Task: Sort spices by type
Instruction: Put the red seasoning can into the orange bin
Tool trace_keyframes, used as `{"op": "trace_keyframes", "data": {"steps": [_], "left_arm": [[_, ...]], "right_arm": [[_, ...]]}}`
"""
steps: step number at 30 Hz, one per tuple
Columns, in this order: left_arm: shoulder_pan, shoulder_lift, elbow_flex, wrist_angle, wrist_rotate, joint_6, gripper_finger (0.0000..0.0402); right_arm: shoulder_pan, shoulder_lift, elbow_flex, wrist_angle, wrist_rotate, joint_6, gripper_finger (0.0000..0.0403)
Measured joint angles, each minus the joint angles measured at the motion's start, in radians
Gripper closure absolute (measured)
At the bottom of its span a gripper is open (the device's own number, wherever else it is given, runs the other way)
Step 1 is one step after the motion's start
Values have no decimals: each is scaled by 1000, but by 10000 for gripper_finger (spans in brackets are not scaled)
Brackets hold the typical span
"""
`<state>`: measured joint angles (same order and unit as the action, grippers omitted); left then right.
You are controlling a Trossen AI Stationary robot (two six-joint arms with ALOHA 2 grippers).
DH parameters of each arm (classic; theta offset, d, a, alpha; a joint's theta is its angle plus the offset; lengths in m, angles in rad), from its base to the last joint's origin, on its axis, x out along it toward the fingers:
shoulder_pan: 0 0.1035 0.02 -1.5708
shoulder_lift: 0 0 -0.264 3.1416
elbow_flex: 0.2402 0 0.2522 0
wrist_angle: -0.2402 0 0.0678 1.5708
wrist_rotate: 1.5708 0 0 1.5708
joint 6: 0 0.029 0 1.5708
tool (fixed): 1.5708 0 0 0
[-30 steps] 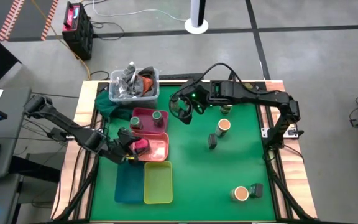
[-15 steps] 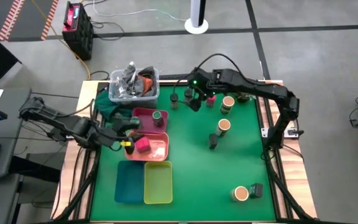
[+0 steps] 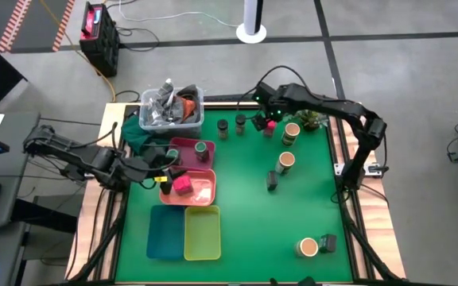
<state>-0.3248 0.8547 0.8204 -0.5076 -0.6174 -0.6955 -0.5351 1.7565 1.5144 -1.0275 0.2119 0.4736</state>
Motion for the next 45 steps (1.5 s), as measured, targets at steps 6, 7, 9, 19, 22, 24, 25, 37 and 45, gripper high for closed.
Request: {"op": "trace_keyframes", "data": {"steps": [6, 7, 9, 19, 22, 24, 25, 37, 45], "left_arm": [[28, 0, 0, 1, 37, -27, 152], [29, 0, 0, 2, 38, -30, 152], [32, 0, 0, 4, 38, -36, 152], [32, 2, 0, 5, 77, -77, 152], [32, 3, 0, 5, 88, -75, 152], [32, 3, 0, 5, 88, -74, 152], [32, 3, 0, 5, 88, -74, 152], [32, 3, 0, 5, 96, -72, 152], [32, 2, 0, 5, 172, -64, 152]], "right_arm": [[-33, -1, -34, 48, -14, 1, 26], [-40, -1, -37, 47, -24, 1, 26], [-50, -2, -48, 58, -34, 10, 26], [-84, -2, -152, 183, -65, 71, 26], [-85, -2, -177, 230, -76, 95, 26], [-88, -2, -187, 239, -81, 103, 26], [-89, -2, -194, 250, -82, 104, 26], [-88, -1, -252, 326, -87, 104, 27], [-87, -1, -294, 366, -106, 106, 67]]}}
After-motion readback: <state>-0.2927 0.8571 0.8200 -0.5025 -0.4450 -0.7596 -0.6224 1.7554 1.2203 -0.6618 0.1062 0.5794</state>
